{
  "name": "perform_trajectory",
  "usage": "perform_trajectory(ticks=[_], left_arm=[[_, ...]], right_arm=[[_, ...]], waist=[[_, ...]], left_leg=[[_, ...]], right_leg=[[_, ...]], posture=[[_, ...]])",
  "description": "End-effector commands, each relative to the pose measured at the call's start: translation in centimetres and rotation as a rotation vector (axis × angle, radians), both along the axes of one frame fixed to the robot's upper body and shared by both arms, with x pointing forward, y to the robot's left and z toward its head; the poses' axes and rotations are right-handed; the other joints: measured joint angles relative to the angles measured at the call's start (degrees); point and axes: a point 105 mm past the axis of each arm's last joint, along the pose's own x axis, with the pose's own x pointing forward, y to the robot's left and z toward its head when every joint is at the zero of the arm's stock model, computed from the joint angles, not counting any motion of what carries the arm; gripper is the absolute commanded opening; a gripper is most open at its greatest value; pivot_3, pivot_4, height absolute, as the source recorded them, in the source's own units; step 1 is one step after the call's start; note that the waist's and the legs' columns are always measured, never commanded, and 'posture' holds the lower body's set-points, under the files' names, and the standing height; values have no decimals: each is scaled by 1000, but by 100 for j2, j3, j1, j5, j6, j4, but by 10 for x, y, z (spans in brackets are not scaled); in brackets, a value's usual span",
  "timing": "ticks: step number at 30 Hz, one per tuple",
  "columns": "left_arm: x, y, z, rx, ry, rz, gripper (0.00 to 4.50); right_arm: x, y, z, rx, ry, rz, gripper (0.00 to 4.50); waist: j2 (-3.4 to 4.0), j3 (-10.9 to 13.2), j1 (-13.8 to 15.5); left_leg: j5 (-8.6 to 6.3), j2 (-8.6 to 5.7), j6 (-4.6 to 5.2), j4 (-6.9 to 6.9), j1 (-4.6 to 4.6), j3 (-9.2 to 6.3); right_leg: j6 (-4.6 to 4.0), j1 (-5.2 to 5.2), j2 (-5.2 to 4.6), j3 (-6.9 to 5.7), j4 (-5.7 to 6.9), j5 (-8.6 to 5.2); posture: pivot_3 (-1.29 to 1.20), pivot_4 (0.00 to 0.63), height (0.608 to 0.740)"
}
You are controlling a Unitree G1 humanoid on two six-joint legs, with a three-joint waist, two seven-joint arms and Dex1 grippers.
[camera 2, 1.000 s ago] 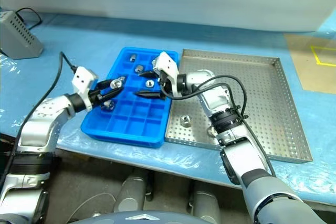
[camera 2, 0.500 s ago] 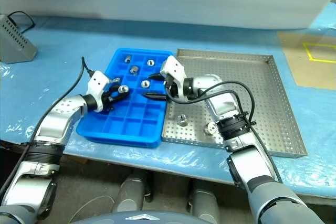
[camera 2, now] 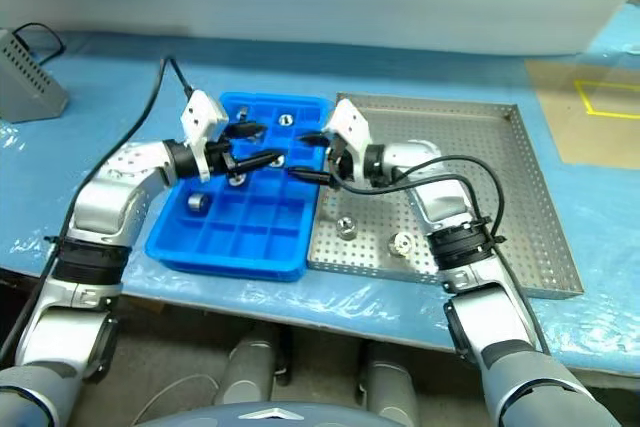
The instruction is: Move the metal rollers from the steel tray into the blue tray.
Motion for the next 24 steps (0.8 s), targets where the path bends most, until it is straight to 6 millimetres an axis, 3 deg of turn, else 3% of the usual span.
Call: perform_trajectory(ticks=[1, 6, 11, 16, 24], left_arm=[[-9, -15, 23, -26, -55, -139, 3316], [-11, -44, -8, 113, -15, -294, 3316], [-13, -85, -27, 173, -19, -468, 3316], [-19, -118, -47, 252, -28, -636, 3316], [-15, -127, -58, 349, -54, -715, 3316]], right_arm=[[3, -25, 19, 35, -64, -86, 3582], [4, -75, 29, 31, -102, -266, 3582], [-16, -111, 26, -7, -105, -400, 3582], [-45, -117, 16, -43, -82, -457, 3582], [-73, -117, -3, -36, -11, -536, 3582]], waist=[[0, 0, -46], [1, -1, -202], [1, -1, -361], [4, -2, -611], [5, -4, -985]], left_leg=[[0, 0, 0, 0, 0, 2], [-1, -4, 3, -1, 1, 7], [-6, -8, 13, 1, -3, 12], [-13, -9, 25, 2, 1, 17], [-18, -12, 34, 11, 3, 18]], right_leg=[[0, 0, 0, 2, 0, 0], [0, 0, 1, 7, -5, 0], [3, 0, 2, 13, -14, 1], [9, 10, 6, 16, -34, 6], [20, 14, 10, 20, -41, 7]], posture=[[-27, 150, 740], [-175, 150, 740], [-321, 150, 740], [-454, 150, 740], [-550, 150, 740]])
